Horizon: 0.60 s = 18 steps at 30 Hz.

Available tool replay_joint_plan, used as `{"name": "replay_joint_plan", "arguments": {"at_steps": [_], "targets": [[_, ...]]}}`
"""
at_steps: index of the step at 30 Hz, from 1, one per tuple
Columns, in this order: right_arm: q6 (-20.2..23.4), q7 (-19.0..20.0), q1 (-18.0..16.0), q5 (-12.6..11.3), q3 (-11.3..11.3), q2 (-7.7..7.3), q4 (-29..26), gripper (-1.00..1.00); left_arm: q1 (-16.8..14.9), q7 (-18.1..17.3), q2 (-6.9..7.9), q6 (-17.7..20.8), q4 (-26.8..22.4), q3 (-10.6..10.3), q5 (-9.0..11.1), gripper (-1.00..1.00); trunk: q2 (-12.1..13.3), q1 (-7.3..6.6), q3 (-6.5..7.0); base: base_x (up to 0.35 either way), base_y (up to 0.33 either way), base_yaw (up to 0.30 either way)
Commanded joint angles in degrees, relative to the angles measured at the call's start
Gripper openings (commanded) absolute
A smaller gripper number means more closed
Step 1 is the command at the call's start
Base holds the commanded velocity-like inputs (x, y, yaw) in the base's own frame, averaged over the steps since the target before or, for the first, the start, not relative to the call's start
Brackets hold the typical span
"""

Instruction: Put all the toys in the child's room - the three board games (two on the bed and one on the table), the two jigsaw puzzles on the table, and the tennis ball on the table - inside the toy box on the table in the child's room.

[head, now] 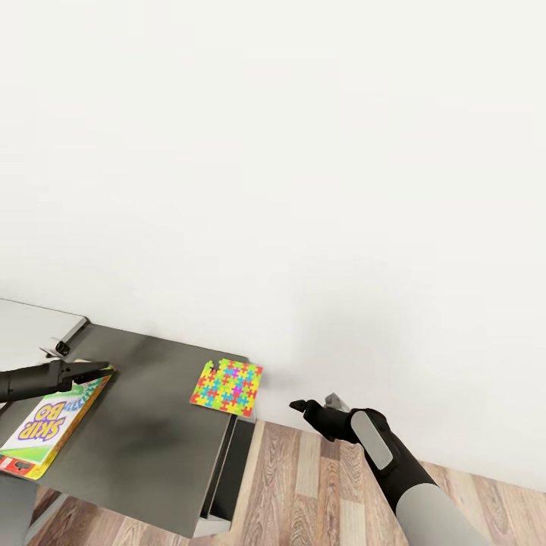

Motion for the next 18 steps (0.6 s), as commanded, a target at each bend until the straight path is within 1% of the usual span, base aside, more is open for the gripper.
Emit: {"name": "replay_joint_plan", "arguments": {"at_steps": [1, 4, 11, 14, 18], "targets": [[0.19, 0.02, -0.03, 0.05, -0.01, 0.01, -0.04, 1.00, -0.07, -0.20, 0.08, 0.59, 0.04, -0.33, 0.27, 1.00, -0.11, 0.03, -0.10, 0.000, 0.000, 0.094], [0.14, 0.00, -0.03, 0.05, -0.01, 0.02, -0.04, 1.00, -0.07, -0.20, 0.08, 0.62, 0.04, -0.33, 0.27, 1.00, -0.11, 0.03, -0.10, 0.000, 0.000, 0.177], [-0.62, 0.06, -0.03, -0.02, 0.05, 0.03, -0.04, 1.00, -0.07, -0.20, 0.08, 0.63, 0.04, -0.33, 0.27, 1.00, -0.11, 0.03, -0.10, 0.000, 0.000, 0.251], [-0.71, 0.06, -0.03, -0.03, 0.07, 0.03, -0.04, 1.00, -0.07, -0.20, 0.07, 0.62, 0.04, -0.33, 0.29, 1.00, -0.11, 0.03, -0.10, 0.000, 0.000, 0.111], [-0.76, 0.08, -0.03, 0.00, 0.08, 0.03, -0.04, 1.00, -0.07, -0.20, 0.07, 0.63, 0.04, -0.33, 0.28, 1.00, -0.11, 0.03, -0.10, 0.000, 0.000, 0.027]]}}
